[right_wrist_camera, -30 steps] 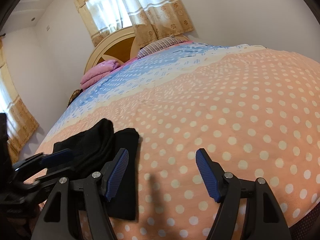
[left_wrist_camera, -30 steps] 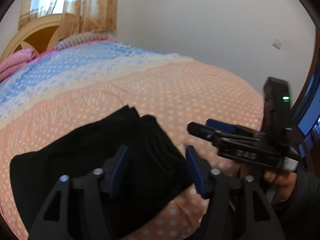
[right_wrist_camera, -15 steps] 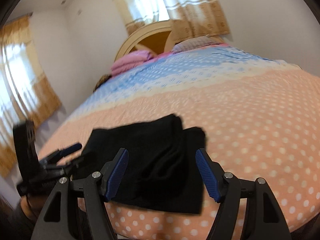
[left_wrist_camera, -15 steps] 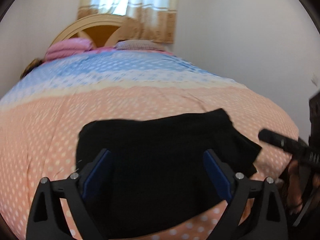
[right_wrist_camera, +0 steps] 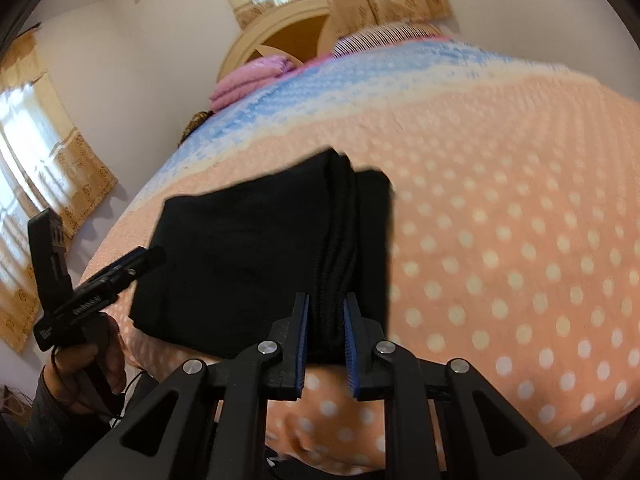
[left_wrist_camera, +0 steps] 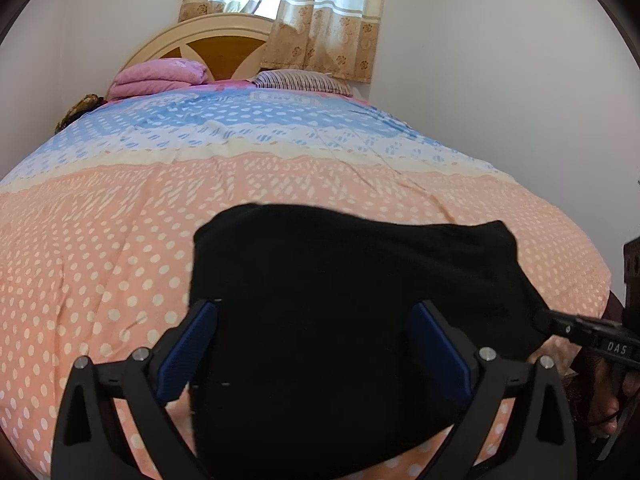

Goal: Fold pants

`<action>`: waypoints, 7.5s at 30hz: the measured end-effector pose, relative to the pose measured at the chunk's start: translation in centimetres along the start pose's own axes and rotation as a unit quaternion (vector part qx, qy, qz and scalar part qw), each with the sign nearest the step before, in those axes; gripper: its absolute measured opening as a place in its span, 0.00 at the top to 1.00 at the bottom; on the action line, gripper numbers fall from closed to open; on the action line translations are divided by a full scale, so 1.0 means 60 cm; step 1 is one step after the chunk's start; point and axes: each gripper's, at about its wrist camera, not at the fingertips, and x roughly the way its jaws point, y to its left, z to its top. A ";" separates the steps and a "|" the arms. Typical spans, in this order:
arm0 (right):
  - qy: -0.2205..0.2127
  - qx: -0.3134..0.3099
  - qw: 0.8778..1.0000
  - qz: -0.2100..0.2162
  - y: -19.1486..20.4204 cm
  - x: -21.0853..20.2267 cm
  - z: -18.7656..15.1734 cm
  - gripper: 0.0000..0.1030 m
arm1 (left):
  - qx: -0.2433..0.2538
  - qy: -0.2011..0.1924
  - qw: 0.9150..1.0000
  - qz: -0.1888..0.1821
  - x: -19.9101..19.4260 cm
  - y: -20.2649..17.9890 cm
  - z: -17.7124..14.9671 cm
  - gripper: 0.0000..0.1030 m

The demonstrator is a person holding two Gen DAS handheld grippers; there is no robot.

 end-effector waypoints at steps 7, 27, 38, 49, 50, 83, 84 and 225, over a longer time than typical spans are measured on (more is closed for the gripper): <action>-0.037 0.019 0.999 -0.013 -0.014 -0.017 0.007 0.52 | 0.005 0.020 1.000 0.009 0.023 0.013 -0.019 0.02; -0.046 0.052 0.998 -0.004 -0.005 0.029 0.098 0.87 | -0.004 0.018 1.000 -0.005 0.016 0.016 -0.020 0.00; -0.052 0.029 0.997 -0.047 -0.005 0.023 0.085 0.79 | -0.001 0.029 1.000 -0.008 0.022 0.019 -0.026 0.00; -0.017 -0.093 0.995 -0.031 0.065 -0.020 -0.007 0.76 | -0.003 0.031 0.999 -0.008 0.020 0.019 -0.025 0.00; -0.012 -0.089 0.995 -0.032 0.054 -0.013 -0.012 0.76 | -0.003 0.031 0.999 -0.009 0.020 0.019 -0.026 0.00; -0.019 0.039 0.999 0.022 -0.024 0.022 0.052 0.28 | -0.036 0.021 0.998 -0.037 0.029 0.110 0.005 0.00; -0.013 0.047 0.999 0.022 -0.028 0.032 0.055 0.28 | -0.040 0.023 0.998 -0.040 0.031 0.110 0.007 0.00; -0.125 -0.170 0.974 0.082 0.374 -0.037 -0.004 0.36 | -0.054 -0.111 0.972 0.200 -0.291 0.227 -0.038 0.00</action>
